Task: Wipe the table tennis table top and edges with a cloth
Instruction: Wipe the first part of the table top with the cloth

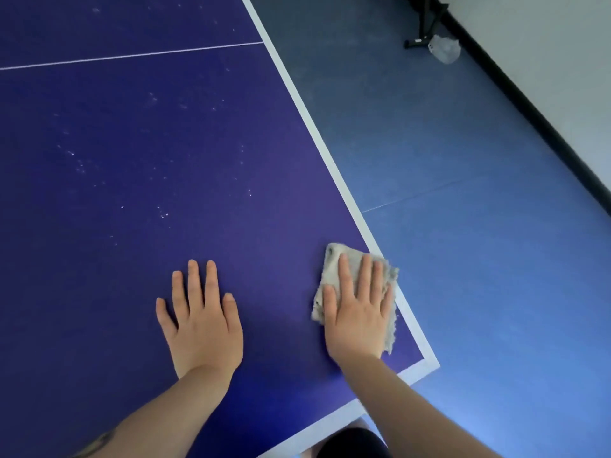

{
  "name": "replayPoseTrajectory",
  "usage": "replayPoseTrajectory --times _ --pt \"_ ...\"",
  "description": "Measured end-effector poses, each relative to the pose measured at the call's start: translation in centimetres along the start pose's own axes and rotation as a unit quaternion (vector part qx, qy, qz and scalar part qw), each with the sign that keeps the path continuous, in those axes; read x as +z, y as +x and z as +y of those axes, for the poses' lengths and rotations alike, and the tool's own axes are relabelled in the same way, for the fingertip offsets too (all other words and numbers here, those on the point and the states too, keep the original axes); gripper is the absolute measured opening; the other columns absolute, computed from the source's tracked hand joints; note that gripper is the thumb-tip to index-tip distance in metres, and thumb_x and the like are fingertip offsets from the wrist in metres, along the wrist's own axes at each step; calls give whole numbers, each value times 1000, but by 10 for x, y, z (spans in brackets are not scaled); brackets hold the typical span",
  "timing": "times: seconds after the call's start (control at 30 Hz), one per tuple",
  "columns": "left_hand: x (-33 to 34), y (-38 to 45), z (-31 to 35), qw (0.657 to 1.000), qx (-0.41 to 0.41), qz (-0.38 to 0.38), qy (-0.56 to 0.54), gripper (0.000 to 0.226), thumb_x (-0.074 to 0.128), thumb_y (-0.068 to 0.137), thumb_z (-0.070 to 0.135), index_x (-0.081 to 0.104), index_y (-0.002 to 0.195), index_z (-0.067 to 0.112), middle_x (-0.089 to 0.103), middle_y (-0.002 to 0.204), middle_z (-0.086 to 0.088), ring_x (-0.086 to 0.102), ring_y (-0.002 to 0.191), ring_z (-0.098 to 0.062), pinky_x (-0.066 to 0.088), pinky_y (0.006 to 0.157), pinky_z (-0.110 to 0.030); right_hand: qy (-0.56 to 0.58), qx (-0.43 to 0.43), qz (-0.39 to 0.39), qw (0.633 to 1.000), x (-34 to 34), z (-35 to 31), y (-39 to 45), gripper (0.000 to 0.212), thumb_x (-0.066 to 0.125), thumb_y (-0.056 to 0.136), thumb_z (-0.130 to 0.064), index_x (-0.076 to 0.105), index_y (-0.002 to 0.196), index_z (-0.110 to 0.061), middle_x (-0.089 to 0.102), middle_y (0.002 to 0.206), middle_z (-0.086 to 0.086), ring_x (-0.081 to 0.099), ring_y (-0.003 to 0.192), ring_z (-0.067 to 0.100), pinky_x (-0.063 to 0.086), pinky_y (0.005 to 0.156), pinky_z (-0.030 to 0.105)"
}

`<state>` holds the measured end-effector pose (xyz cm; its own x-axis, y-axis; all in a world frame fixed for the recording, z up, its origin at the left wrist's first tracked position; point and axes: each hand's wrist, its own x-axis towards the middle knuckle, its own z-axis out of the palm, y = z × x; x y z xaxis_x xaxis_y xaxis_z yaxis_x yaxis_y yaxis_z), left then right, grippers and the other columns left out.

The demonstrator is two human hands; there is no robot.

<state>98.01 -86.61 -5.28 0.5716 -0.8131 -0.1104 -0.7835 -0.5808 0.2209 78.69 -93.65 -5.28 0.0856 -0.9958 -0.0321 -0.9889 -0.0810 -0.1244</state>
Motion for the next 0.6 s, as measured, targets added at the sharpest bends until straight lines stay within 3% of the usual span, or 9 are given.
replayPoseTrajectory --times 0.07,0.13,0.2,0.27,0.33,0.37,0.43,0.5,0.6 --pt "-1 0 1 1000 2 -5 -1 61 18 97 39 15 155 20 17 162 -6 10 150 -27 12 117 -54 -1 -131 -27 991 1 -23 -36 55 18 104 -50 26 156 -32 22 163 8 14 152 28 14 117 49" --pt "-2 -1 3 1000 5 -6 -1 60 16 97 39 11 154 21 15 162 -5 8 150 -26 11 118 -54 -19 -277 -67 958 -1 -33 -35 55 15 105 -51 24 156 -34 22 164 5 14 152 28 11 117 48" --pt "-1 0 2 1000 4 -7 -1 60 15 97 39 8 154 23 13 163 -4 6 150 -25 9 118 -53 -44 -338 -61 938 -5 -27 0 54 14 105 -50 21 157 -35 22 164 4 13 152 26 5 118 46" --pt "-1 1 3 1000 3 -5 1 59 16 97 39 11 154 22 15 163 -4 7 150 -25 9 118 -53 -77 -248 -47 964 -7 -6 37 61 6 98 -53 8 157 -38 16 165 3 4 153 19 -1 119 42" --pt "-1 1 3 1000 1 -4 5 60 17 98 38 15 155 21 17 162 -5 9 150 -26 10 118 -53 -55 -80 -75 992 -8 26 46 62 -9 90 -56 -11 151 -42 0 167 0 -12 152 15 -7 121 40" --pt "-1 0 3 1000 2 -4 10 60 17 98 38 16 155 21 18 162 -5 10 150 -26 11 118 -53 -28 -29 -62 997 -10 37 36 61 -8 92 -57 -7 152 -42 1 167 1 -10 152 17 -3 122 41" --pt "-3 0 3 1000 0 -8 18 60 16 97 39 14 155 21 15 162 -4 8 150 -26 11 118 -53 -18 -42 -14 999 -10 40 -1 61 0 101 -54 16 157 -35 17 165 7 7 152 23 10 120 46" --pt "-3 2 4 1000 -9 -12 21 60 13 98 39 8 155 24 10 163 -2 4 151 -24 8 119 -52 -34 -150 -24 988 -7 25 -36 58 8 104 -50 28 156 -30 26 162 10 17 150 27 17 116 48" --pt "-2 1 5 1000 -16 -11 20 58 19 101 38 6 155 26 5 164 0 0 151 -21 4 120 -48 -64 -399 -81 911 -6 -1 -52 58 19 104 -54 19 158 -32 19 164 6 13 152 29 14 116 50"
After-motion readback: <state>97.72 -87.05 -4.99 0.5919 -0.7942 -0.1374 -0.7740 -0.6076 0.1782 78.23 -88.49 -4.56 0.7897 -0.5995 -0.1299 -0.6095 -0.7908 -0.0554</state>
